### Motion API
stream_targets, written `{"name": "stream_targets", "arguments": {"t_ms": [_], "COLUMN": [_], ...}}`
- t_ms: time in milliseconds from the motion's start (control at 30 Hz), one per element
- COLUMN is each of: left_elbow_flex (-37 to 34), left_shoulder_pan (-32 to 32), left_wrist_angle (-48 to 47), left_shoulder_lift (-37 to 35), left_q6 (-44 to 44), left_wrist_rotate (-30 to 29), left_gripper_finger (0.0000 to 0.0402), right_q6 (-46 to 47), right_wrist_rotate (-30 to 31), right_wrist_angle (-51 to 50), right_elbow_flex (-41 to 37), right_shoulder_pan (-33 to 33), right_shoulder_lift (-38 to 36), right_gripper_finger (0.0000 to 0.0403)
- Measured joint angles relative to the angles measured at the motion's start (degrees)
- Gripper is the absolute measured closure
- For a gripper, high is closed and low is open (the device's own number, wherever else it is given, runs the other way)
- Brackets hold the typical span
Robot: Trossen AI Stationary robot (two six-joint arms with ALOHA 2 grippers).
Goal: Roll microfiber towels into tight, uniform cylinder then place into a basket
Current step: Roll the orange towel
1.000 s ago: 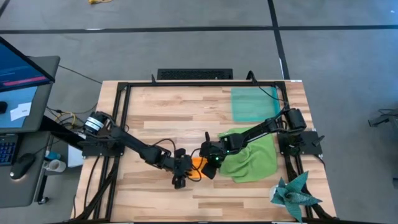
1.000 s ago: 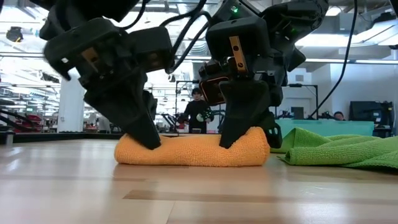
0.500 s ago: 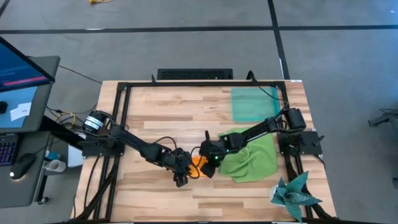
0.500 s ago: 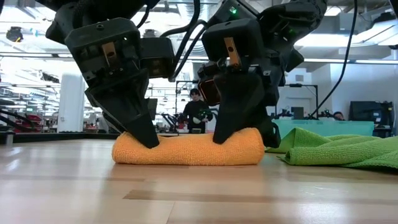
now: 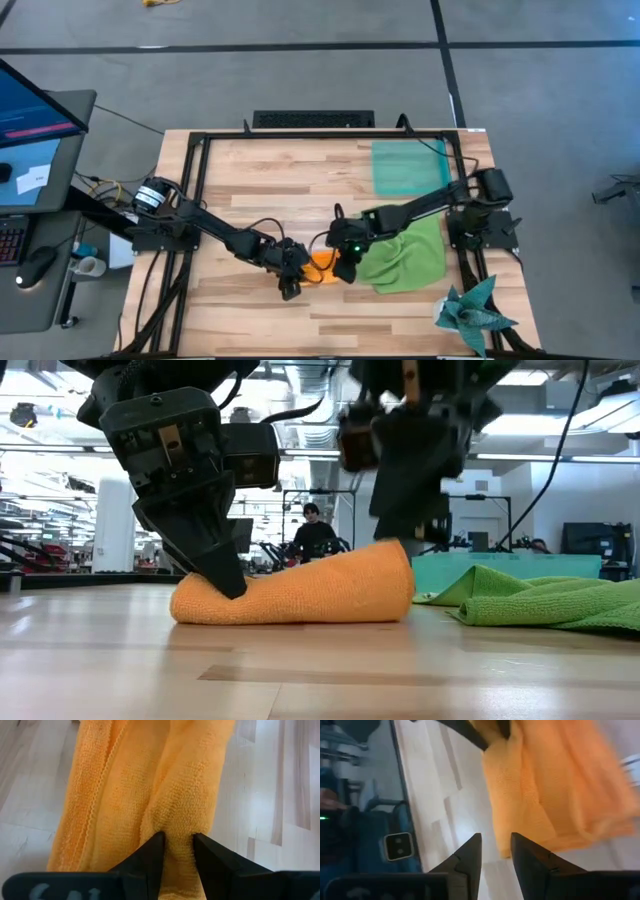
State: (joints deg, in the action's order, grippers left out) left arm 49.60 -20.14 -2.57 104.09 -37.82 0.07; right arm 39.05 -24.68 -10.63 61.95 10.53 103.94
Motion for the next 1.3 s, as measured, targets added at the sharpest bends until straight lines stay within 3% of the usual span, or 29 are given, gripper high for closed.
{"name": "stream_targets", "arguments": {"t_ms": [267,400,600,967,1300], "left_elbow_flex": [0.00,0.00,-0.02,-0.04,-0.04], "left_shoulder_pan": [-0.04,-0.07,-0.07,-0.07,-0.07], "left_wrist_angle": [0.07,0.18,0.22,0.30,0.40], "left_shoulder_lift": [0.02,0.02,0.02,0.02,0.02], "left_q6": [0.00,0.00,-0.48,-1.12,0.00], "left_wrist_rotate": [-0.28,-0.30,-0.35,-0.39,-0.44], "left_gripper_finger": [0.0297,0.0297,0.0297,0.0297,0.0297], "right_q6": [-8.95,-15.31,-22.51,-15.44,-12.07], "right_wrist_rotate": [15.87,25.94,26.48,26.63,25.65], "right_wrist_angle": [-2.38,4.28,14.50,11.81,9.67], "right_elbow_flex": [-1.90,-2.81,-2.80,-2.76,-2.36], "right_shoulder_pan": [5.82,10.05,12.37,9.09,8.83], "right_shoulder_lift": [-8.33,-7.62,-1.81,6.88,9.16], "right_gripper_finger": [0.0276,0.0275,0.0280,0.0350,0.0398]}}
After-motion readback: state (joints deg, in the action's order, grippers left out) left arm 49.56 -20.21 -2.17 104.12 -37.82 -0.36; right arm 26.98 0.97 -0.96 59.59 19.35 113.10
